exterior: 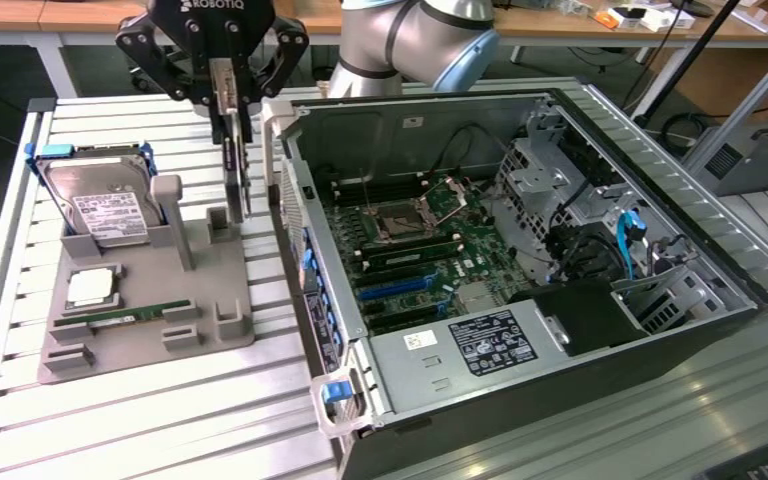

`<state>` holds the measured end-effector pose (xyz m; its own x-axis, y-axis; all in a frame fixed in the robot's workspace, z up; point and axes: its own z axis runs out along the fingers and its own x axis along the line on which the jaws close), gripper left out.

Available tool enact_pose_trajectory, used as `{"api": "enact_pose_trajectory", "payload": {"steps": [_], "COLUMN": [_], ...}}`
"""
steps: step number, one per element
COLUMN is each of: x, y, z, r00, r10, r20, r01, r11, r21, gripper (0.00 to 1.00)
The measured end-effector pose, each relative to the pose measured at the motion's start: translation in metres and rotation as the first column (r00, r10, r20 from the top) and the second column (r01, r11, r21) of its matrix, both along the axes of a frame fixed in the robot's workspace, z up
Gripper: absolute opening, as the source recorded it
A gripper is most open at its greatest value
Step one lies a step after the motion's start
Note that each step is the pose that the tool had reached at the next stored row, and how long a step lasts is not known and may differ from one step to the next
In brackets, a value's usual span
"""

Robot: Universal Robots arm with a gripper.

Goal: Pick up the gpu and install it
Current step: 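Pick up the gpu and move the gpu toward the slot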

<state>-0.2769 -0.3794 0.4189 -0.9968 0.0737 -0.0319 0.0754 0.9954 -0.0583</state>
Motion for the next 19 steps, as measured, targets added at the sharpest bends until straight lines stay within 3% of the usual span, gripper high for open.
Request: {"api": "enact_pose_trajectory", "payload": {"steps": [19], "x": [0.021], "y": [-0.0091], "z": [0.0], "r00": [1.0], "r10": [0.0], "r20": [-0.0002], "r01": [0.0], "r11": [1.0], "r21": [-0.0051], "gripper": [0.27]}}
